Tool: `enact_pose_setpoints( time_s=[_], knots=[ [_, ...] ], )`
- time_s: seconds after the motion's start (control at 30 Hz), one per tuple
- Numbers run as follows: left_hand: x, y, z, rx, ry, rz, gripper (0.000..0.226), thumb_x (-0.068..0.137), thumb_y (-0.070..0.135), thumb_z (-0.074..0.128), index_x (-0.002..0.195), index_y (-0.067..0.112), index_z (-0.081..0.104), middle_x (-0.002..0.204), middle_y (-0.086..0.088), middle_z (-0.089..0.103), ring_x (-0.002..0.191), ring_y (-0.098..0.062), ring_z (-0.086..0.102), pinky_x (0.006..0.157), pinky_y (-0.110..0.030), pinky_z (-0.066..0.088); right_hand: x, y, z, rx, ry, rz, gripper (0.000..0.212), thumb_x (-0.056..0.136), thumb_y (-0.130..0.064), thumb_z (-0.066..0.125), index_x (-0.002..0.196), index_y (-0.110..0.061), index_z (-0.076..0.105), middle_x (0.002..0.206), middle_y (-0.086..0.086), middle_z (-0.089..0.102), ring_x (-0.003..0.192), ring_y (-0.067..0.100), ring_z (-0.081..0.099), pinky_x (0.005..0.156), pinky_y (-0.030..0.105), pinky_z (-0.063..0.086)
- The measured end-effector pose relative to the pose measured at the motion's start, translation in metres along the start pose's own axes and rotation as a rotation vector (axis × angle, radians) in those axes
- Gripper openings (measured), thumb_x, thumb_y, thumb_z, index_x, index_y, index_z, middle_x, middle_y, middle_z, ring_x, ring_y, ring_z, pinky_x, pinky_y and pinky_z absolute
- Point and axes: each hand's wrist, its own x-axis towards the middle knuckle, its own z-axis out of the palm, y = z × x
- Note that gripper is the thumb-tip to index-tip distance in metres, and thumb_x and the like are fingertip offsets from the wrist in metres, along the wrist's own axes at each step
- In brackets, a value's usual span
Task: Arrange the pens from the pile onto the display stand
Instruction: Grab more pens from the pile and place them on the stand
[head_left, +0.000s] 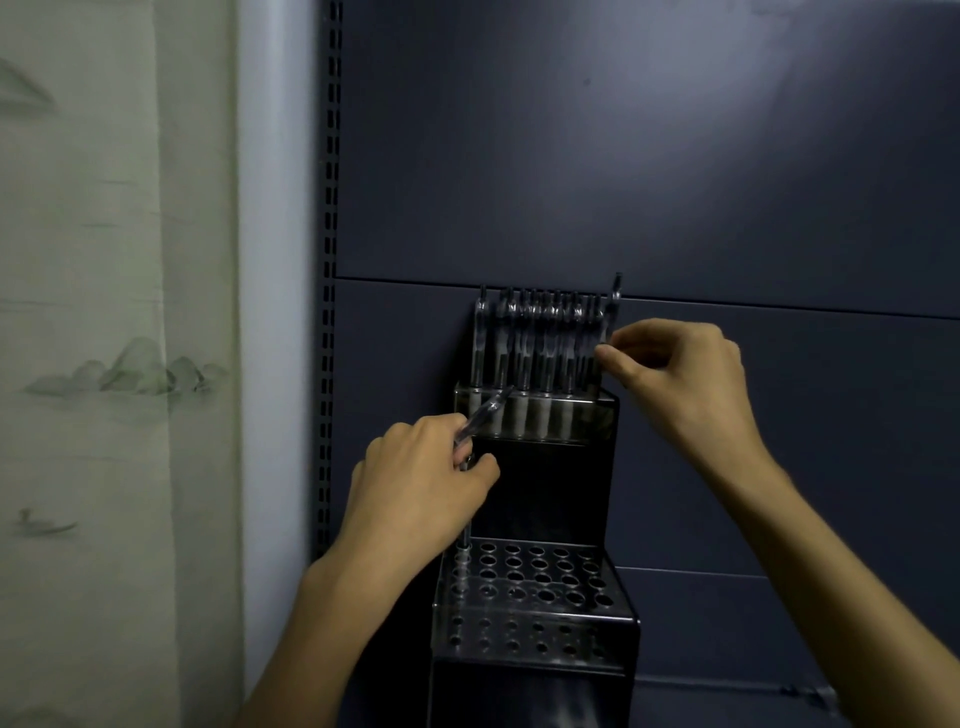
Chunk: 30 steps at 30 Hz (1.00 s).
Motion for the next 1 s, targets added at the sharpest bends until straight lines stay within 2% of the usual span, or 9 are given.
enact_pose_setpoints(
  time_s=[0.13,0.33,0.43,0.57,0.73,0.8,0.87,0.93,1.0],
  knots=[
    [0.000,0.000,0.000,0.012,0.000,0.010,0.035,0.090,0.039,0.064,0.065,0.021,0.046,0.058,0.006,0.052,0.057,-0.012,0.056,0.058,-0.033,0.049,0.001,-0.002,0.000,-0.015,-0.011,0.006,0.016,0.087,-0.036,0.076,0.094,-0.023,0.078,0.077,-0.015,0.070,0.081,0.001,0.068,0.085,0.034,0.058],
    [-0.001,0.002,0.002,0.019,-0.005,0.020,0.036,0.090,0.039,0.064,0.065,0.022,0.045,0.057,0.007,0.050,0.055,-0.009,0.053,0.051,-0.025,0.037,-0.008,0.000,0.003,-0.041,-0.063,0.018,0.009,0.086,-0.037,0.076,0.087,-0.028,0.077,0.071,-0.020,0.068,0.077,-0.005,0.067,0.081,0.031,0.058],
    [-0.002,0.002,0.001,0.010,0.001,0.023,0.035,0.091,0.040,0.063,0.066,0.022,0.047,0.058,0.007,0.052,0.057,-0.009,0.055,0.051,-0.025,0.038,-0.011,0.004,0.004,-0.012,-0.051,0.039,0.011,0.087,-0.036,0.075,0.090,-0.026,0.077,0.073,-0.020,0.069,0.077,-0.007,0.066,0.079,0.027,0.057],
    [-0.003,0.003,0.000,0.007,-0.005,0.024,0.036,0.091,0.040,0.063,0.065,0.022,0.045,0.058,0.007,0.051,0.056,-0.009,0.054,0.051,-0.025,0.037,-0.014,0.005,0.007,-0.006,-0.058,0.059,0.012,0.089,-0.034,0.074,0.093,-0.024,0.077,0.071,-0.021,0.066,0.075,-0.011,0.063,0.068,0.011,0.049],
    [-0.004,0.001,-0.001,-0.025,-0.057,0.027,0.038,0.089,0.041,0.065,0.066,0.020,0.045,0.058,0.006,0.052,0.053,-0.011,0.051,0.053,-0.025,0.041,-0.022,0.008,0.006,0.092,-0.086,0.114,0.015,0.088,-0.032,0.075,0.100,-0.022,0.076,0.081,-0.015,0.072,0.077,-0.001,0.069,0.078,0.032,0.061],
    [-0.007,0.000,-0.001,-0.063,-0.106,0.029,0.038,0.088,0.040,0.068,0.066,0.019,0.044,0.056,0.007,0.050,0.049,-0.008,0.045,0.048,-0.018,0.036,-0.030,0.008,0.002,0.119,-0.018,0.121,0.016,0.089,-0.029,0.075,0.103,-0.022,0.074,0.084,-0.016,0.072,0.079,-0.001,0.068,0.078,0.035,0.061],
    [-0.010,-0.001,0.000,-0.101,-0.163,0.024,0.039,0.087,0.039,0.069,0.066,0.018,0.045,0.054,0.008,0.048,0.047,-0.006,0.041,0.045,-0.015,0.033,-0.041,0.005,-0.004,0.174,0.051,0.108,0.009,0.091,-0.023,0.073,0.099,-0.023,0.074,0.083,-0.016,0.071,0.080,0.000,0.068,0.072,0.032,0.061],
    [-0.013,0.000,0.003,-0.103,-0.203,0.021,0.037,0.086,0.038,0.070,0.066,0.018,0.046,0.055,0.007,0.048,0.048,-0.007,0.041,0.046,-0.018,0.031,-0.052,-0.001,-0.007,0.295,-0.022,0.137,0.007,0.091,-0.015,0.071,0.089,-0.021,0.075,0.077,-0.010,0.072,0.073,0.003,0.069,0.062,0.023,0.058],
    [-0.016,0.003,0.006,-0.091,-0.218,0.017,0.034,0.086,0.036,0.069,0.067,0.017,0.048,0.056,0.006,0.050,0.050,-0.010,0.045,0.050,-0.023,0.035,-0.064,-0.011,-0.003,0.458,-0.223,0.230,0.010,0.090,-0.009,0.071,0.085,-0.017,0.075,0.073,0.002,0.073,0.065,0.009,0.069,0.058,0.024,0.055]
  ],
)
